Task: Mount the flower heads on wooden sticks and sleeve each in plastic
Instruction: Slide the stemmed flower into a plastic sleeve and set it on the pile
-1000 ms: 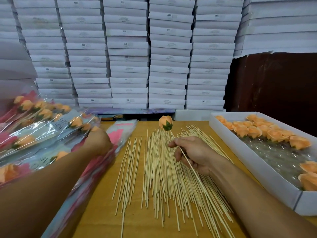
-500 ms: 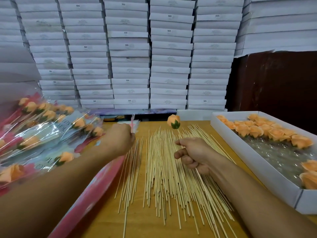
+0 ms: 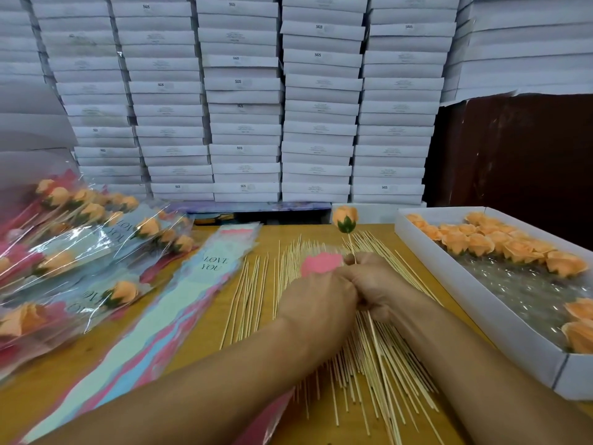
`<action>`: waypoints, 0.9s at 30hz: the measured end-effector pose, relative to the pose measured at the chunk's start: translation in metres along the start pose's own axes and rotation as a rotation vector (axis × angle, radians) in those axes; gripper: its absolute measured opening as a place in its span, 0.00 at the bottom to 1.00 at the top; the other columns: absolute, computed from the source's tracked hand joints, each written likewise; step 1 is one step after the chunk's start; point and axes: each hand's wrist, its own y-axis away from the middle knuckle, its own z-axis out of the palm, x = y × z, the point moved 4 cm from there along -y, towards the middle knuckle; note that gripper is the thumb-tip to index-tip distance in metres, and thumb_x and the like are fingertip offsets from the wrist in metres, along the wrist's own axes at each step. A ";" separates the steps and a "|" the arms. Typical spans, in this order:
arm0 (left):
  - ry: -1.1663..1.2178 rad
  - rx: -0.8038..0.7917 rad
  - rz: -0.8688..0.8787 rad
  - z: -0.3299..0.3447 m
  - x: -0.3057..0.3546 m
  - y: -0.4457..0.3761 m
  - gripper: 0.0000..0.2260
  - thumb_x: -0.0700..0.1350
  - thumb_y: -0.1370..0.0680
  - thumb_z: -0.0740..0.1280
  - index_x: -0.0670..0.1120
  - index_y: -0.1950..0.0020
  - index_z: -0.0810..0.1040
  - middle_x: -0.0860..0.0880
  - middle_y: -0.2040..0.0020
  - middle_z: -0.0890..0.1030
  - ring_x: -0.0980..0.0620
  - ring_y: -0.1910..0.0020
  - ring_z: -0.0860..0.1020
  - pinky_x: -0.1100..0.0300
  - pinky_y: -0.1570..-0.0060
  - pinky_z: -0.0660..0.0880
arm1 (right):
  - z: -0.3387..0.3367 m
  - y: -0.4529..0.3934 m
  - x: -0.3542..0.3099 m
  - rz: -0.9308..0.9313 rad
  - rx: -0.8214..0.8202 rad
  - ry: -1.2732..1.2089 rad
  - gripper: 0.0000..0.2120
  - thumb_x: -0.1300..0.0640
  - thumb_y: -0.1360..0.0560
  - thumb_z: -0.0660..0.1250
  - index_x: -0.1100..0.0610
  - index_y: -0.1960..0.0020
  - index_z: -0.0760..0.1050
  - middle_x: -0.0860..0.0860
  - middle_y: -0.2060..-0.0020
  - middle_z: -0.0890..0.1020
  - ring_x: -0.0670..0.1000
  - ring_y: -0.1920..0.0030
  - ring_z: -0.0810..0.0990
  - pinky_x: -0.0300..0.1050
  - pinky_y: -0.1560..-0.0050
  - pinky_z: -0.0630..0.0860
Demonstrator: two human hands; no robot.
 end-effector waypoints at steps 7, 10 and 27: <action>0.488 0.299 -0.273 -0.012 -0.062 -0.006 0.13 0.54 0.20 0.60 0.50 0.61 0.68 0.51 0.66 0.72 0.44 0.62 0.76 0.55 0.70 0.63 | -0.003 -0.001 -0.007 -0.009 -0.079 -0.087 0.13 0.70 0.26 0.71 0.59 0.52 0.68 0.50 0.76 0.77 0.44 0.82 0.64 0.33 0.84 0.56; 0.778 0.405 -0.504 0.006 -0.104 -0.005 0.18 0.53 0.23 0.69 0.47 0.39 0.71 0.50 0.47 0.75 0.46 0.48 0.76 0.50 0.49 0.74 | 0.001 0.002 -0.007 0.016 -0.137 -0.125 0.15 0.69 0.26 0.73 0.59 0.51 0.68 0.49 0.76 0.77 0.44 0.82 0.64 0.33 0.84 0.56; 1.572 0.324 -0.239 0.051 -0.117 0.002 0.16 0.51 0.31 0.76 0.51 0.45 0.84 0.42 0.48 0.83 0.48 0.50 0.80 0.59 0.58 0.79 | 0.009 0.006 -0.001 0.064 -0.134 0.030 0.22 0.67 0.31 0.78 0.58 0.48 0.67 0.52 0.71 0.75 0.44 0.82 0.64 0.34 0.84 0.56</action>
